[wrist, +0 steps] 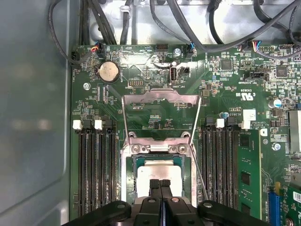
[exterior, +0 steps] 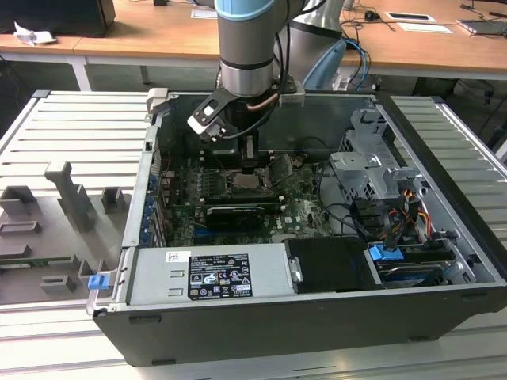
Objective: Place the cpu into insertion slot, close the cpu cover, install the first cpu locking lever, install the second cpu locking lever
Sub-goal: 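Close the cpu cover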
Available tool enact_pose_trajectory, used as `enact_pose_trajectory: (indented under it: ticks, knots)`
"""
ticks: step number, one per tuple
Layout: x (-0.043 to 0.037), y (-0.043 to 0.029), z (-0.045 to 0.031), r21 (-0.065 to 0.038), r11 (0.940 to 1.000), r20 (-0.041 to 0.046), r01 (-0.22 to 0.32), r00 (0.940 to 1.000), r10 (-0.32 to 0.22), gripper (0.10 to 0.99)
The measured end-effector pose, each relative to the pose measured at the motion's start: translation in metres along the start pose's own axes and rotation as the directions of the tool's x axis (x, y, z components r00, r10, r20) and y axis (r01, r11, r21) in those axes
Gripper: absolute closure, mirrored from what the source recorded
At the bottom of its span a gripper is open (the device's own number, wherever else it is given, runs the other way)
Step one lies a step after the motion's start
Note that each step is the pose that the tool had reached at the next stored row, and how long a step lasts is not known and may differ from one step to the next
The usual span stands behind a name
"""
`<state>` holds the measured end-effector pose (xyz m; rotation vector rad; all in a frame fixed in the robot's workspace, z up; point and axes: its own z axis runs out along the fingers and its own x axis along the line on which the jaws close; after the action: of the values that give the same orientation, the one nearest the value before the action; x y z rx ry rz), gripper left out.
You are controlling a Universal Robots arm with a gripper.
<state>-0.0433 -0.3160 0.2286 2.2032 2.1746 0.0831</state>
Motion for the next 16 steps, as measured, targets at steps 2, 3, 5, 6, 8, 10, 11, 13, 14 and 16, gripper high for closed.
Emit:
enact_pose_trajectory:
  ticks: [2,3,5,6,8,10,11,13,14,16]
  knots:
    - [0.0000,0.0003,-0.0029,0.000,1.0000,0.0000,0.000,1.0000,0.000,0.980]
    - [0.0000,0.0005,-0.0056,0.001,1.0000,0.0000,0.000,1.0000,0.000,0.980]
    - [-0.0003,0.0006,-0.0068,0.001,1.0000,-0.0157,-0.001,0.9999,0.001,0.980]
    - [-0.0002,0.0006,-0.0068,0.001,1.0000,-0.0329,-0.002,0.9995,0.002,0.980]
    - [-0.0002,0.0006,-0.0068,0.001,1.0000,-0.0422,-0.003,0.9991,0.003,0.980]
    - [-0.0003,0.0005,-0.0073,0.001,1.0000,-0.0424,-0.003,0.9991,0.003,0.980]
    - [-0.0003,0.0006,-0.0080,0.001,1.0000,-0.0424,-0.003,0.9991,0.003,0.980]
    - [-0.0002,0.0007,-0.0099,0.001,1.0000,-0.0425,-0.003,0.9991,0.003,0.980]
    - [-0.0002,0.0008,-0.0108,0.001,1.0000,-0.0426,-0.003,0.9991,0.003,0.980]
    - [-0.0002,0.0010,-0.0132,0.001,1.0000,-0.0425,-0.003,0.9991,0.003,0.980]
